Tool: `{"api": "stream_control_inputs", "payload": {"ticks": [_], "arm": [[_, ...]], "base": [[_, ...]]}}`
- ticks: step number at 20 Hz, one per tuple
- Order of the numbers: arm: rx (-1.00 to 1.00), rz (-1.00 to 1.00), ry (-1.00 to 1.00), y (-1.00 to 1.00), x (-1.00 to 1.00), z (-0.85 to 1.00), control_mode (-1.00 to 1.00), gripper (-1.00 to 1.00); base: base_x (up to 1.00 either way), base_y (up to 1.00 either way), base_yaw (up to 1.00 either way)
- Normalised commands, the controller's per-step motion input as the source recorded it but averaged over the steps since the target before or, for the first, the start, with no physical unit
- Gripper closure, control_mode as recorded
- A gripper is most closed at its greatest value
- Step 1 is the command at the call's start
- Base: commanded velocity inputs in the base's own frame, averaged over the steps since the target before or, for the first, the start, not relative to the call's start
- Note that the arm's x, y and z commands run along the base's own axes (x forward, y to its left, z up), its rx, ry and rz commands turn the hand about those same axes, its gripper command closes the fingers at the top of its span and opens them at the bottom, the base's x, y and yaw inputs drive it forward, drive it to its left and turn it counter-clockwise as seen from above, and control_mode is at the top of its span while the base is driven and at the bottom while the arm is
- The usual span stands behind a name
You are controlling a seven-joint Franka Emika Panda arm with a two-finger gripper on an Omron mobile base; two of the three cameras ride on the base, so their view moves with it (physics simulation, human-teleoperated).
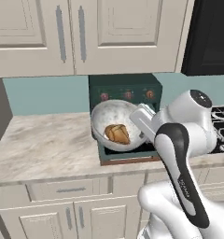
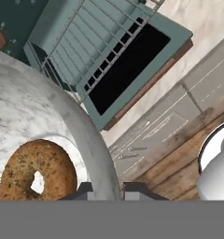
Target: Pick up the heated bread from the toaster oven and place it in the bowl. Then move the bread bowl to the dining counter.
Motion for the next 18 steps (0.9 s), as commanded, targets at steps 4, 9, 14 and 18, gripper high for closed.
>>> {"api": "stream_control_inputs", "payload": {"ticks": [4, 9, 14, 18], "arm": [[0.00, 0.00, 0.00, 0.00, 0.00, 0.00, 1.00, 1.00], [0.00, 0.00, 0.00, 0.00, 0.00, 0.00, 1.00, 1.00], [0.00, 0.00, 0.00, 0.00, 0.00, 0.00, 1.00, 1.00], [0.00, 0.00, 0.00, 0.00, 0.00, 0.00, 1.00, 1.00]], "base": [[-0.97, -0.65, 0.79], [-0.65, -0.44, 0.94], [-0.37, -0.26, 0.89], [0.00, 0.00, 0.70]]}}
